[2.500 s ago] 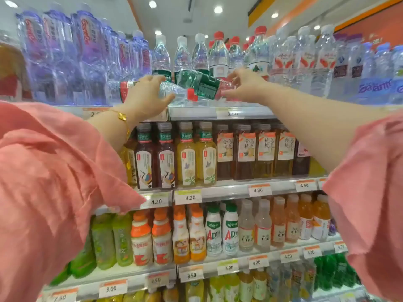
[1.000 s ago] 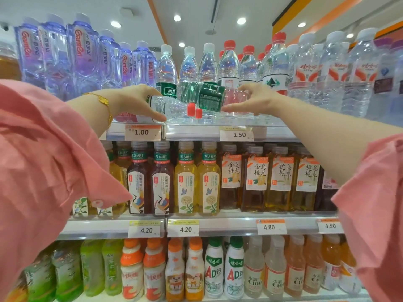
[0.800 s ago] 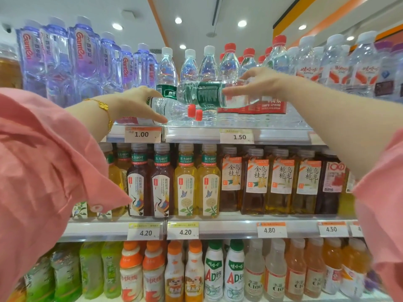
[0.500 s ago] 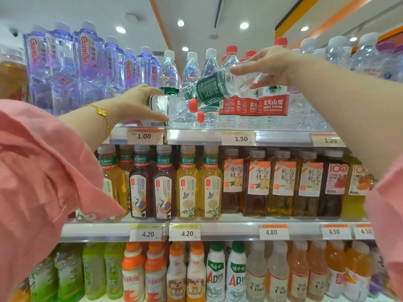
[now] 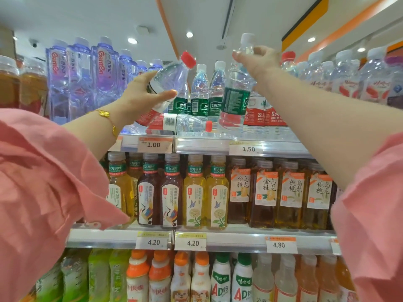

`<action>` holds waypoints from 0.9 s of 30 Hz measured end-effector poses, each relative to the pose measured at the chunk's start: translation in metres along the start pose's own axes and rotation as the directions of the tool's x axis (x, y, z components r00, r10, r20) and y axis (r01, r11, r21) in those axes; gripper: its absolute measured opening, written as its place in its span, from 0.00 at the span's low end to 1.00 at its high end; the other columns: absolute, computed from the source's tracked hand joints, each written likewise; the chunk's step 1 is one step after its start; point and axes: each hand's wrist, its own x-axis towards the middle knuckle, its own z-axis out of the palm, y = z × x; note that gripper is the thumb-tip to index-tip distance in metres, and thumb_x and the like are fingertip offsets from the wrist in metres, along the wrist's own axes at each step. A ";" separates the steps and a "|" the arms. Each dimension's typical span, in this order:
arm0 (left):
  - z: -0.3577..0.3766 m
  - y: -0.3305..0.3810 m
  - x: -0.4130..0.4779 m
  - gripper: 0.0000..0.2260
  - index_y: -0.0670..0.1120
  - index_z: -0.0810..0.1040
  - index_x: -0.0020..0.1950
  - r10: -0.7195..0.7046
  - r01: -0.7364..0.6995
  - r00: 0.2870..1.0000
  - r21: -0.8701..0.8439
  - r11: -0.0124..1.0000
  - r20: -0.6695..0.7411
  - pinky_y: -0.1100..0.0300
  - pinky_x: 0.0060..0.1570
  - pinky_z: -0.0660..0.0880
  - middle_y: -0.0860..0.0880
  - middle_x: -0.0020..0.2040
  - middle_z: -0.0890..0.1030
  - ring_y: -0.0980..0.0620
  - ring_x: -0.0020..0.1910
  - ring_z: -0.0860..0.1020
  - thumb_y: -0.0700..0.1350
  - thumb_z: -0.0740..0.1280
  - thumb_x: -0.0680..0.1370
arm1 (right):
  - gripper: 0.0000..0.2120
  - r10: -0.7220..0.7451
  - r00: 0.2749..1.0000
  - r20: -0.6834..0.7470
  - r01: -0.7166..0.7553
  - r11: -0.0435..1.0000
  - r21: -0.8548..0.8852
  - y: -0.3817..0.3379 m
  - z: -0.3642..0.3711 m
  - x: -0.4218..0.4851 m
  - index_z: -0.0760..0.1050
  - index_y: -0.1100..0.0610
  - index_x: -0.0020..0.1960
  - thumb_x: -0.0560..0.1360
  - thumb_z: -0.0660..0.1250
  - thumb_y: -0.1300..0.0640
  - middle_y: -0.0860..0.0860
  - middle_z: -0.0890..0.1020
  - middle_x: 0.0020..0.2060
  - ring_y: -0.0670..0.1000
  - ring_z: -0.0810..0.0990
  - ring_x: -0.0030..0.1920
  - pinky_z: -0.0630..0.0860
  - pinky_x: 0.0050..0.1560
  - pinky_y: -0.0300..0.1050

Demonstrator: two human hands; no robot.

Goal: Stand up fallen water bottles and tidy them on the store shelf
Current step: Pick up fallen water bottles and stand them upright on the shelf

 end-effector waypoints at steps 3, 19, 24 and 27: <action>-0.001 0.000 0.004 0.27 0.48 0.71 0.68 -0.026 0.026 1.000 -0.106 0.994 -0.002 0.57 0.52 0.76 0.52 0.52 0.79 0.54 0.47 0.78 0.52 0.72 0.72 | 0.32 -0.009 1.000 0.019 0.009 1.000 0.003 0.004 0.006 0.005 0.65 0.57 0.72 0.73 0.71 0.48 0.50 0.75 0.61 0.49 0.75 0.57 0.71 0.61 0.44; -0.004 -0.010 0.021 0.52 0.44 0.65 0.73 -0.217 0.135 0.965 -0.432 0.892 -0.146 0.44 0.59 0.76 0.42 0.67 0.74 0.41 0.62 0.77 0.67 0.76 0.55 | 0.52 0.034 0.985 0.169 -0.005 0.986 -0.166 0.045 0.032 -0.012 0.47 0.57 0.76 0.65 0.79 0.57 0.56 0.60 0.72 0.55 0.62 0.72 0.59 0.72 0.48; 0.008 -0.006 0.026 0.46 0.46 0.65 0.73 -0.282 0.149 0.932 -0.468 0.871 -0.229 0.43 0.62 0.74 0.44 0.68 0.73 0.42 0.63 0.75 0.66 0.73 0.62 | 0.51 0.031 0.985 0.171 0.016 0.964 -0.266 0.064 0.022 -0.017 0.46 0.50 0.77 0.67 0.77 0.51 0.56 0.59 0.75 0.59 0.62 0.73 0.62 0.71 0.57; 0.012 -0.005 0.032 0.50 0.46 0.67 0.71 -0.313 0.139 0.911 -0.515 0.846 -0.268 0.45 0.61 0.75 0.45 0.65 0.76 0.43 0.62 0.77 0.70 0.71 0.55 | 0.51 0.020 0.987 0.156 0.025 0.960 -0.279 0.062 0.019 -0.017 0.45 0.49 0.78 0.68 0.76 0.49 0.55 0.59 0.76 0.59 0.61 0.74 0.62 0.72 0.58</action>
